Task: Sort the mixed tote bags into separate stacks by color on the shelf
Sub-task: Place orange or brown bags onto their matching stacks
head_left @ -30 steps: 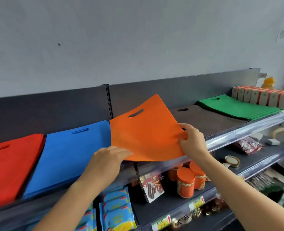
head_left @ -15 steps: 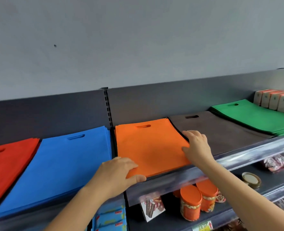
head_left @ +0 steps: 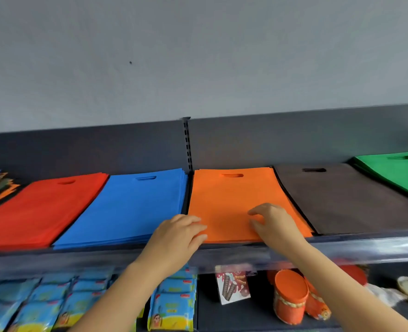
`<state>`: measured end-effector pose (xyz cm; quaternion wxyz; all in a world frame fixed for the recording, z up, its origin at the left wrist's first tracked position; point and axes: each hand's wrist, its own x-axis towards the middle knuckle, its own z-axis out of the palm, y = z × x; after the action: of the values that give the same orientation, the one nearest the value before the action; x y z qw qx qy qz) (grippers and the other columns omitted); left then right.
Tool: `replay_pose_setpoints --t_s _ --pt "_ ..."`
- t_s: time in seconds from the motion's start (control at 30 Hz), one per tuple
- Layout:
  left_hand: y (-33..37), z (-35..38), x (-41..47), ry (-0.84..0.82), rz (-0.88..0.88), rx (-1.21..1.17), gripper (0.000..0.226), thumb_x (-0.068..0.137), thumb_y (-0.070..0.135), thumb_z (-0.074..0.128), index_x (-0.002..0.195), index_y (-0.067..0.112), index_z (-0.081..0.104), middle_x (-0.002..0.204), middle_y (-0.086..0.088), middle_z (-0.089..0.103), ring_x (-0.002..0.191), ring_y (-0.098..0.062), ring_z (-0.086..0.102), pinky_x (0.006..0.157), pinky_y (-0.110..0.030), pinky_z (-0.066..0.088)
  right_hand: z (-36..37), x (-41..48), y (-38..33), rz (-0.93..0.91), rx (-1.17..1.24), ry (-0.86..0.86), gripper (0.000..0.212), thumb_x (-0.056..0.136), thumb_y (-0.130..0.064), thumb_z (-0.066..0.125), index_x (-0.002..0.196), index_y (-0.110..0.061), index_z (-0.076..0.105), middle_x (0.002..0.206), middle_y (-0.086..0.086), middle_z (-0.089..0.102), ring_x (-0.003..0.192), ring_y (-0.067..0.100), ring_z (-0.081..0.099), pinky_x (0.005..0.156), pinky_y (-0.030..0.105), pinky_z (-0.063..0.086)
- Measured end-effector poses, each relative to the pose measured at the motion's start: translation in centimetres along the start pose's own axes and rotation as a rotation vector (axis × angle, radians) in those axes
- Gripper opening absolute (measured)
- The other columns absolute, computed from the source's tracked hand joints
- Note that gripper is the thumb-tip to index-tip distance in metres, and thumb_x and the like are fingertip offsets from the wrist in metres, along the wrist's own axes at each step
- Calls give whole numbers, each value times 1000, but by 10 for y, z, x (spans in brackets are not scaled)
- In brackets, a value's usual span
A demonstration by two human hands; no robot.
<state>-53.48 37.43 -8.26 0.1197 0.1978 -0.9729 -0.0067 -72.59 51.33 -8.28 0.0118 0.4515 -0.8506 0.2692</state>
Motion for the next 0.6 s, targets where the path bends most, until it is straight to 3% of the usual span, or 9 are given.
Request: replay_pose_setpoints --t_s 0.1,0.27,0.33,0.4,0.47,0.6 --pt "-14 -8 -27 65 -15 30 68 87 60 6 135 35 47 141 21 40 129 -1 33 103 -23 29 7 1 -21 -67 35 18 35 93 -22 53 127 -20 56 129 -1 56 120 20 49 93 29 41" --pt "-63 -29 -82 178 -98 49 40 98 43 31 131 34 52 136 22 43 126 -1 41 100 -19 31 31 0 -81 -211 114 -3 40 94 -22 53 134 -20 49 128 -1 58 113 21 54 90 32 45" --pt "-82 -41 -106 159 -130 -8 47 97 53 25 137 37 43 140 28 31 127 9 30 101 -13 23 42 0 -111 -254 141 -7 41 95 -22 52 136 -18 47 130 0 55 108 21 56 85 28 45" --pt "-103 -51 -128 169 -138 -47 63 88 66 11 140 40 35 139 33 21 125 16 20 101 -8 19 53 1 -143 -289 162 0 43 95 -22 51 137 -16 46 135 2 53 117 20 52 92 28 43" --pt "-124 -57 -149 205 -126 -41 70 86 66 2 140 38 38 139 32 23 126 15 22 102 -7 20 65 0 -178 -323 163 15 43 96 -22 50 138 -16 45 137 3 51 128 21 43 101 31 39" --pt "-174 -68 -197 197 -143 -25 54 96 52 19 134 30 50 136 23 41 125 7 33 103 -4 16 93 -6 -253 -384 156 13 42 97 -24 48 138 -18 44 137 1 49 129 19 40 102 30 37"
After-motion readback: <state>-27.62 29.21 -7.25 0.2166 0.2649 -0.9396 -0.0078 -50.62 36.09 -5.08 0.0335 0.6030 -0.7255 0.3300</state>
